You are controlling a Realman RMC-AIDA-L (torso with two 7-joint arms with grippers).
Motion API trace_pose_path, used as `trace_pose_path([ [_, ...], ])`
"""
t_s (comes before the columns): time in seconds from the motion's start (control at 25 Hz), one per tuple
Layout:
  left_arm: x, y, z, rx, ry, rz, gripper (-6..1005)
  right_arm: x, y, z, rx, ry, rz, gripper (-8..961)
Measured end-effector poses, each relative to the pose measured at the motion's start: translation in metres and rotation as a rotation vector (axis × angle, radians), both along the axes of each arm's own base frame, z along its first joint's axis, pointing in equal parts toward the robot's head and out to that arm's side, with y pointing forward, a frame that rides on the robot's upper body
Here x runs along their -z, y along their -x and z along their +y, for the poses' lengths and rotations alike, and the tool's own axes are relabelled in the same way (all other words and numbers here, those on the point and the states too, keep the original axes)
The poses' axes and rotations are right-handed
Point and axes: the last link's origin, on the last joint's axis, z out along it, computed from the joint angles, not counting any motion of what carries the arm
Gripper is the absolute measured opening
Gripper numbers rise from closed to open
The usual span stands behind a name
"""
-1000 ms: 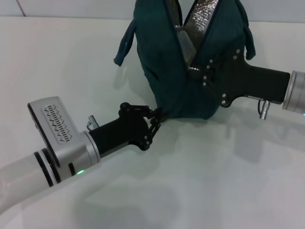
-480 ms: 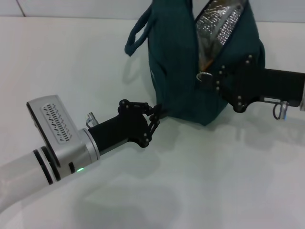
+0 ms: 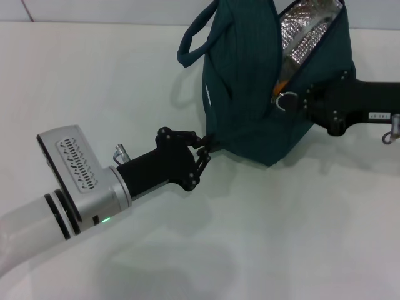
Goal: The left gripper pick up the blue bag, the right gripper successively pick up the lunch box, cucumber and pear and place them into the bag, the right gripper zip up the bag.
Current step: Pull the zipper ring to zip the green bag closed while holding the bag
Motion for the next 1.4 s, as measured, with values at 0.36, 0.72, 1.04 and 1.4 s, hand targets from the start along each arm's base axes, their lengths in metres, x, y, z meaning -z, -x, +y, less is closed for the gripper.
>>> trace_pose_path([
  [0.36,0.000,0.002,0.000,0.008,-0.011,0.018,100,-0.018,0.006,-0.001,-0.037,-0.067,0.099,11],
  [0.72,0.002,0.002,-0.002,0.014,-0.001,0.024,127,-0.018,0.008,-0.004,-0.109,-0.180,0.118,11],
  [1.04,0.003,0.004,-0.009,0.031,0.014,0.036,152,-0.018,0.009,-0.008,-0.237,-0.361,0.178,11],
  [1.4,-0.001,0.002,-0.017,0.042,0.005,-0.023,180,-0.011,0.012,-0.015,-0.320,-0.366,0.182,11],
])
